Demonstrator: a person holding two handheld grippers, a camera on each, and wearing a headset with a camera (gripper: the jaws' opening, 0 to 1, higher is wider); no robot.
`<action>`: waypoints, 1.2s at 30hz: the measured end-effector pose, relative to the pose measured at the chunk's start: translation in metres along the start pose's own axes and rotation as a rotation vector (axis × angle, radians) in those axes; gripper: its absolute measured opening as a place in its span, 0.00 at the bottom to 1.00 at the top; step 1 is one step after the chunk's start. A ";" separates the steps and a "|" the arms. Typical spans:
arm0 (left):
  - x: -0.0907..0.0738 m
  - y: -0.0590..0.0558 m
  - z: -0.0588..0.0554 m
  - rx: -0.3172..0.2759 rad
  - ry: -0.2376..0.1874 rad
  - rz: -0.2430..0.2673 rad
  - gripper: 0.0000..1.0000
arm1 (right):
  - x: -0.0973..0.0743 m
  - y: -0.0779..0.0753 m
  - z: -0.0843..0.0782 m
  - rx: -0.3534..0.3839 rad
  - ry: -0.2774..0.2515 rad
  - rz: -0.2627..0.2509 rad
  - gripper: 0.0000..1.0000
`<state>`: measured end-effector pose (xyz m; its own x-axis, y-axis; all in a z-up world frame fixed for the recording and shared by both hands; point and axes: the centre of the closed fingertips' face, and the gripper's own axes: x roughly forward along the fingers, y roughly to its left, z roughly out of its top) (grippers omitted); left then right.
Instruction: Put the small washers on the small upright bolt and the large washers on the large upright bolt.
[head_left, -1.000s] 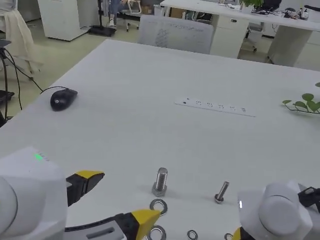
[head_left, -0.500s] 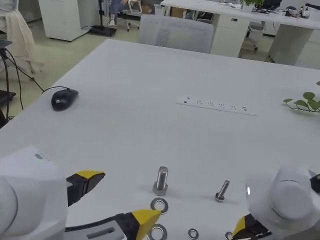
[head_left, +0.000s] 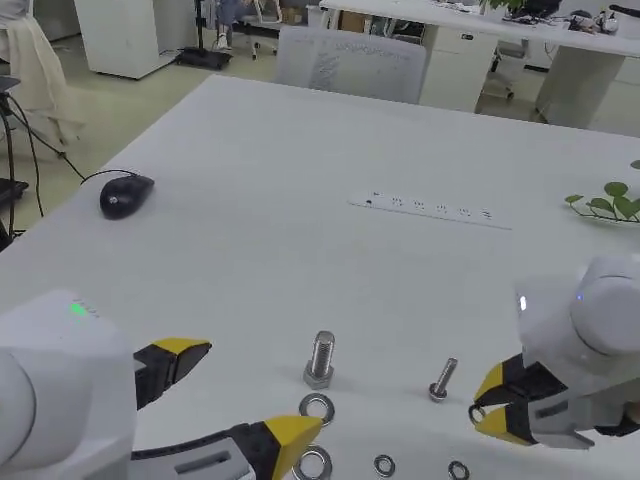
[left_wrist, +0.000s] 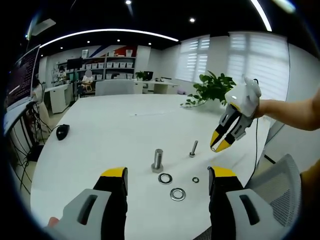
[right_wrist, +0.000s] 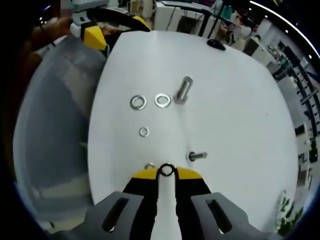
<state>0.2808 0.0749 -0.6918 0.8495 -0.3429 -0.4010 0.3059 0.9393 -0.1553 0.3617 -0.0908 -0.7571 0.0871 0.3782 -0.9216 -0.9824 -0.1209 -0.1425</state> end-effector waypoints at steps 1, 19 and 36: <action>0.000 0.000 0.000 -0.003 0.001 -0.002 0.65 | 0.000 -0.001 0.001 -0.002 -0.002 -0.003 0.12; 0.001 0.006 -0.004 -0.003 0.015 0.020 0.65 | 0.000 -0.047 0.013 -0.034 -0.008 -0.045 0.12; 0.004 0.009 -0.007 -0.019 0.035 0.024 0.65 | 0.017 -0.051 0.011 -0.058 0.024 0.006 0.12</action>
<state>0.2840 0.0814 -0.7014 0.8408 -0.3204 -0.4363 0.2770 0.9472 -0.1617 0.4111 -0.0681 -0.7612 0.0861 0.3553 -0.9308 -0.9718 -0.1761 -0.1571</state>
